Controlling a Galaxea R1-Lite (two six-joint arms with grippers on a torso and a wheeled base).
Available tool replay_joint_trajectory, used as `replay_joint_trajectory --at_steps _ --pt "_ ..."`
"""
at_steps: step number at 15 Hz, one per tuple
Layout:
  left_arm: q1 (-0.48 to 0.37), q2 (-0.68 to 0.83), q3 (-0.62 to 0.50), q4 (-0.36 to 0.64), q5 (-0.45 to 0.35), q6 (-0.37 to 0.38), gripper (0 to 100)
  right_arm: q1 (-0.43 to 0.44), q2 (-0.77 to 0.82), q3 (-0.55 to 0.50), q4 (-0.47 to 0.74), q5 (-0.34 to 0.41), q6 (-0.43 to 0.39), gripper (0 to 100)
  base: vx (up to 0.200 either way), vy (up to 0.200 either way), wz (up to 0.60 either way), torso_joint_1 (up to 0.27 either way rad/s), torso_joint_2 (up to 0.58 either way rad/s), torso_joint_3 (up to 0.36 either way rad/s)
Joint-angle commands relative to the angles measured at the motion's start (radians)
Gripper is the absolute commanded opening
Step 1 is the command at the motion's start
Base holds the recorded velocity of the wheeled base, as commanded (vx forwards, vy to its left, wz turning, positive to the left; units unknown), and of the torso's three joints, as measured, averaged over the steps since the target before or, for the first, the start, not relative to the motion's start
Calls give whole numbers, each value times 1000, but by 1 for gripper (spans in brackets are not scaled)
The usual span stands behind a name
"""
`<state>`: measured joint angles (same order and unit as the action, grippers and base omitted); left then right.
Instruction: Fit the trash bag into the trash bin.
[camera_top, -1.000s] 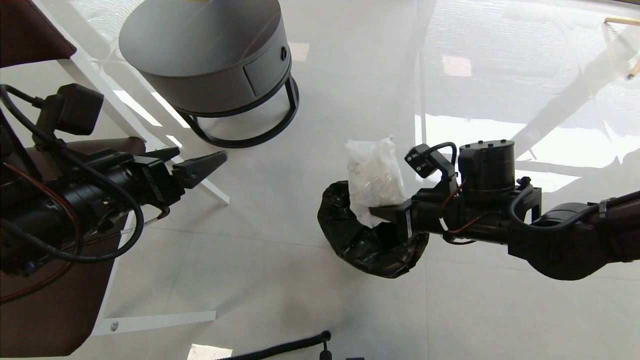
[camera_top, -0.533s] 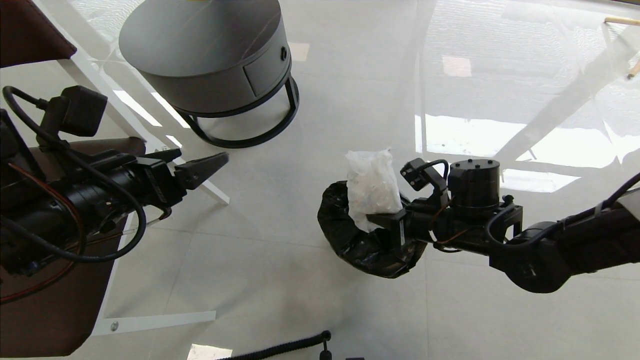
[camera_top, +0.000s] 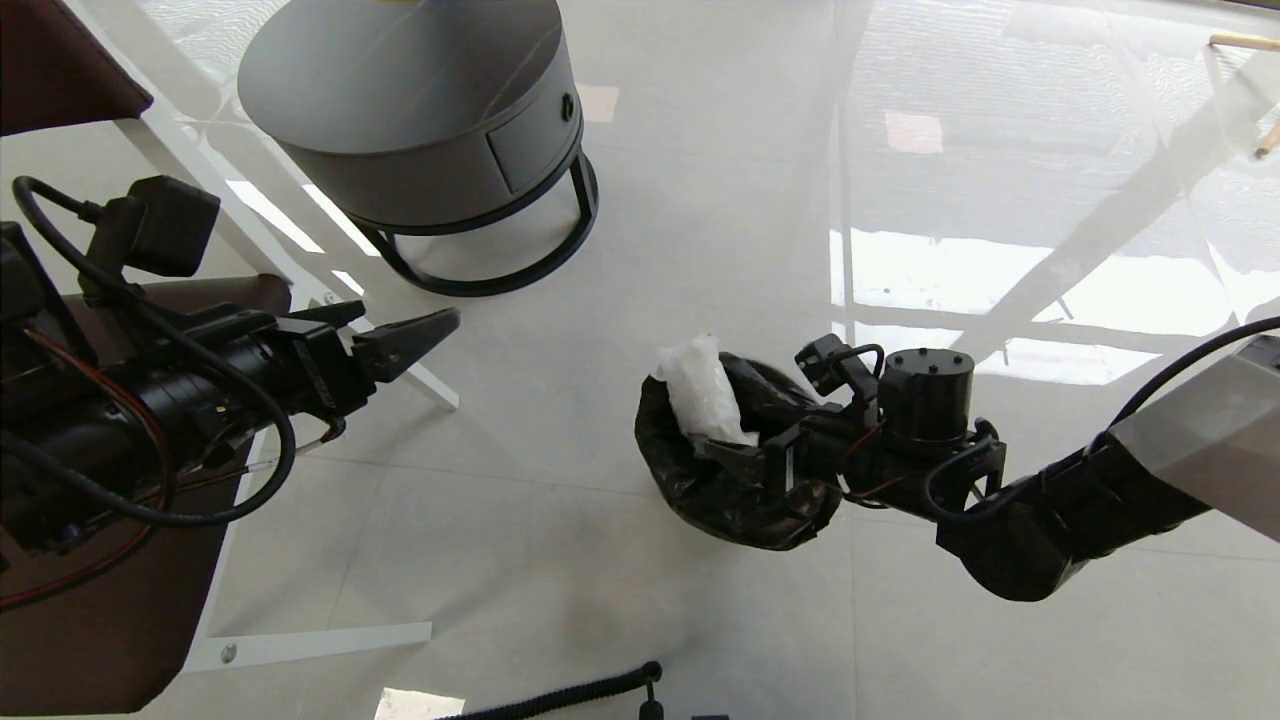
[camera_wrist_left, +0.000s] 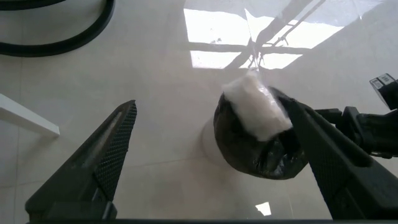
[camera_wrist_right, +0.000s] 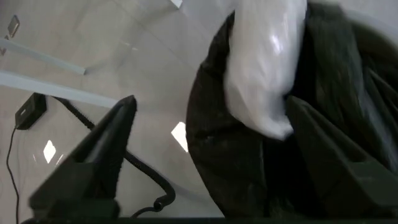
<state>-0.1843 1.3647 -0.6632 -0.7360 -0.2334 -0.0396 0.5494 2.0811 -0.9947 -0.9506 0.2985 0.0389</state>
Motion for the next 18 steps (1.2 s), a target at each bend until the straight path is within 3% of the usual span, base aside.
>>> replay_joint_trajectory --at_steps 1,8,13,18 --pt "0 1 1 0 0 0 100 -11 1 1 1 -1 1 100 0 0 0 0 0 0" --pt "-1 1 1 0 0 0 100 -52 -121 56 49 -1 -1 100 0 0 0 0 0 0" --pt "0 -1 1 0 0 0 100 -52 -84 87 30 -19 -28 100 0 0 0 0 0 0" --pt "0 1 1 0 -1 0 100 -52 -84 133 64 -210 -218 100 0 0 0 0 0 0"
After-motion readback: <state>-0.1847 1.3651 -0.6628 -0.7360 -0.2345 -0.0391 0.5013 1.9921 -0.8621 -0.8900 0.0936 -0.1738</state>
